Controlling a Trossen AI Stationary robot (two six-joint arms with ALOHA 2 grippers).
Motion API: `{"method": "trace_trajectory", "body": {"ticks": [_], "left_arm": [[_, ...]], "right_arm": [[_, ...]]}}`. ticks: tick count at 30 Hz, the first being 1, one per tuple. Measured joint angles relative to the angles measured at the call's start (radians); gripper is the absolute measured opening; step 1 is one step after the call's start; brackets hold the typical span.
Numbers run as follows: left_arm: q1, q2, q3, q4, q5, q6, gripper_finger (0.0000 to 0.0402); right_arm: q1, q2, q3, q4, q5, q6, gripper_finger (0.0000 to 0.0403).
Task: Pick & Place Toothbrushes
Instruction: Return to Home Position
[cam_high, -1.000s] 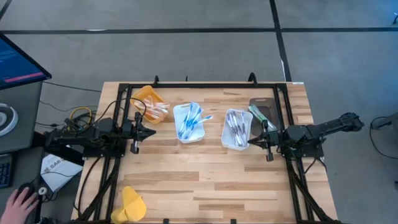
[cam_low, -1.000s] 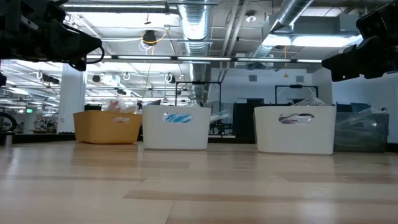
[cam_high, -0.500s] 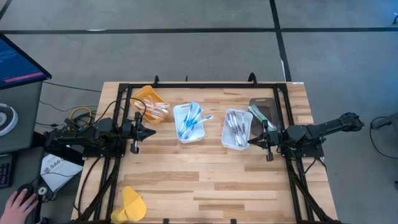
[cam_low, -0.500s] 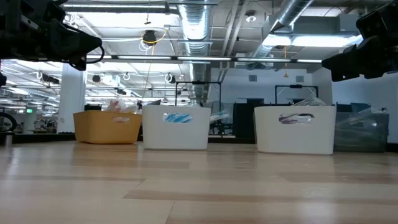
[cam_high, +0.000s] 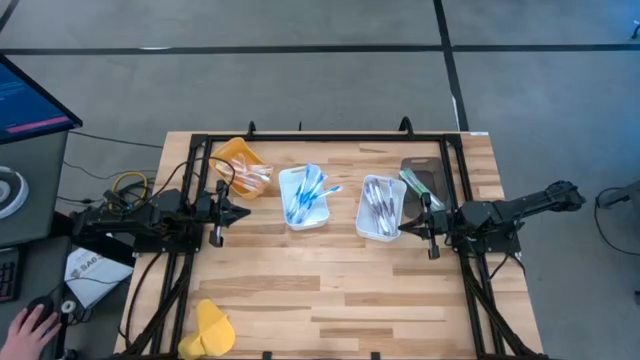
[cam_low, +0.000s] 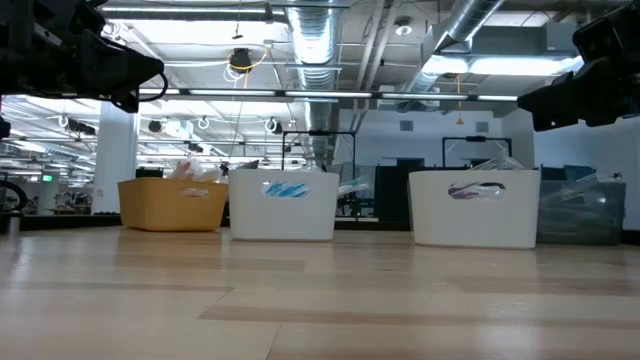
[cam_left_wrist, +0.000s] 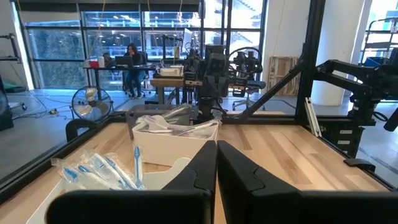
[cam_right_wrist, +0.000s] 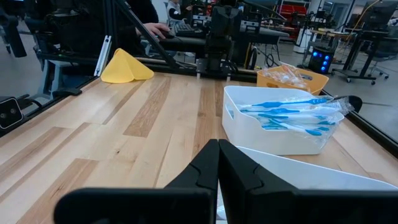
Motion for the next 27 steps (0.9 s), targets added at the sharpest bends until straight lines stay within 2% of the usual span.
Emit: {"method": "trace_trajectory", "body": {"ticks": [27], "left_arm": [[0.000,0.000,0.000,0.014,0.000,0.000,0.0008]], "right_arm": [[0.000,0.000,0.000,0.000,0.000,0.000,0.0001]]}}
